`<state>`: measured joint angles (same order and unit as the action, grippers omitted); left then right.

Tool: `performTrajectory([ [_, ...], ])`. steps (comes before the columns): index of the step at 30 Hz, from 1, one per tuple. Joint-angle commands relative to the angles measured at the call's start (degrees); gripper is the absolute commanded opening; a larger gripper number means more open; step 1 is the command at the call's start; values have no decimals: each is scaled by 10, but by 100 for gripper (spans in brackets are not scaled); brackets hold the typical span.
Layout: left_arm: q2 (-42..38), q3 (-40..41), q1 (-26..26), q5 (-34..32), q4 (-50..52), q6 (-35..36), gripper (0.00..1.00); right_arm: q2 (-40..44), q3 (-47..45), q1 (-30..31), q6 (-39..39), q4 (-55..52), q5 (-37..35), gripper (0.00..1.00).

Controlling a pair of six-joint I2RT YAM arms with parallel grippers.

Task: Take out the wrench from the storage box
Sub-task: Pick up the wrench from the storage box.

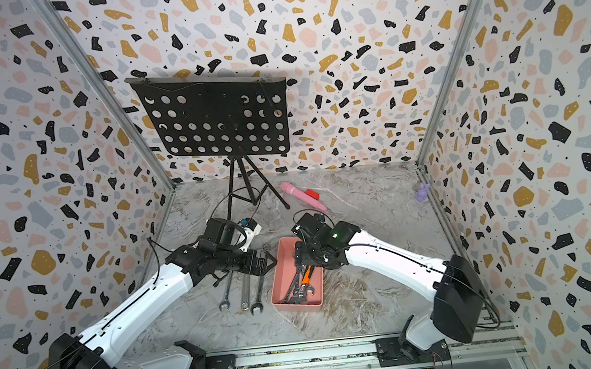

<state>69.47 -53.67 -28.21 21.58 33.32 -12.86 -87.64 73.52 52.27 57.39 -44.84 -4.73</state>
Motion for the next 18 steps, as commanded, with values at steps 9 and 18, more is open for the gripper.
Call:
performTrajectory([
  [9,-23,29,25,25,-3,7,100,-124,41,14,127,-59,-14,62],
  [18,-18,36,25,27,-2,6,100,-203,73,14,139,-54,-21,48],
])
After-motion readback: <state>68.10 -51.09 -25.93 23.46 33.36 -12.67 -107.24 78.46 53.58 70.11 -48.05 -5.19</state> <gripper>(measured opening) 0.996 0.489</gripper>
